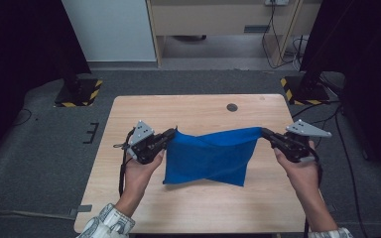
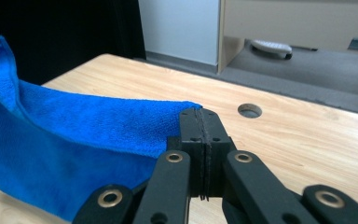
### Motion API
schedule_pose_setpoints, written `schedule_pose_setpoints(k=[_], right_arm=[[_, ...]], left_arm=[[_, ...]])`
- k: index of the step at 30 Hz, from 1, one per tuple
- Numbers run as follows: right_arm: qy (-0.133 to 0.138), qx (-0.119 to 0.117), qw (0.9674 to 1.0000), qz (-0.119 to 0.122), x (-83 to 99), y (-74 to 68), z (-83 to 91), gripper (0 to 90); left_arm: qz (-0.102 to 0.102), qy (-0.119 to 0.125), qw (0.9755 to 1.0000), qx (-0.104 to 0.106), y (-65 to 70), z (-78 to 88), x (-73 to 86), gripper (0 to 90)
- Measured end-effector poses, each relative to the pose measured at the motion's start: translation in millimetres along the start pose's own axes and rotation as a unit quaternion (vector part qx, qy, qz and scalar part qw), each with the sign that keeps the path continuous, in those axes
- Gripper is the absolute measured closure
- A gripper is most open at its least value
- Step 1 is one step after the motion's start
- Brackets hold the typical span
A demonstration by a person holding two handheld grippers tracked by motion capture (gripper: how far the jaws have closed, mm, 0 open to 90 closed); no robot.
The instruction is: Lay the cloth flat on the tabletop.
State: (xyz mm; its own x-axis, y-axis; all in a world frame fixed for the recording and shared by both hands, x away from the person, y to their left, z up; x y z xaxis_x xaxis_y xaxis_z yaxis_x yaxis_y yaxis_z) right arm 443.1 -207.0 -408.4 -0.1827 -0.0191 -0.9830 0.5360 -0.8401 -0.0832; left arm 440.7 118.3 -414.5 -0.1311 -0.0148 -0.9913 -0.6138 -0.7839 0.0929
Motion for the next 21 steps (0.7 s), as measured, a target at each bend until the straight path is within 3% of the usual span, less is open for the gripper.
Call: schedule_pose_setpoints(k=[9,17,21], right_arm=[[-0.043,0.008,0.9990,0.010,25.0,10.6,-36.5,89.8],[-0.059,0.012,0.9981,0.006,35.2,17.4,-57.2,89.7],[-0.076,0.017,0.9970,0.002,42.7,23.2,-74.5,89.7]], left_arm=[[0.022,-0.018,0.9992,-0.027,-29.9,-18.4,22.8,86.9],[0.024,-0.029,0.9987,-0.035,-45.4,-32.6,35.9,86.8],[0.018,-0.037,0.9982,-0.044,-55.9,-47.2,42.4,86.8]])
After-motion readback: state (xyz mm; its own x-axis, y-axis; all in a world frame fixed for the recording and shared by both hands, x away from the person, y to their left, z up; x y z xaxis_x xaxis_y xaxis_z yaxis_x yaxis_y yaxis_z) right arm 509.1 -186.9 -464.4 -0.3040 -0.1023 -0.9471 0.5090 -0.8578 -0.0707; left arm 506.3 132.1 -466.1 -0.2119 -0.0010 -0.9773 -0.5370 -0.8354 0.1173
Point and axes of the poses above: each handheld gripper's, and its own axes: z roughly backward along the jaws, x roughly out of its underside, y roughly to its right, the point moved 8 cm from there along -z, roughly forward along the jaws, and after that the axes turned 12 degrees about y, right-handed, at the moved point
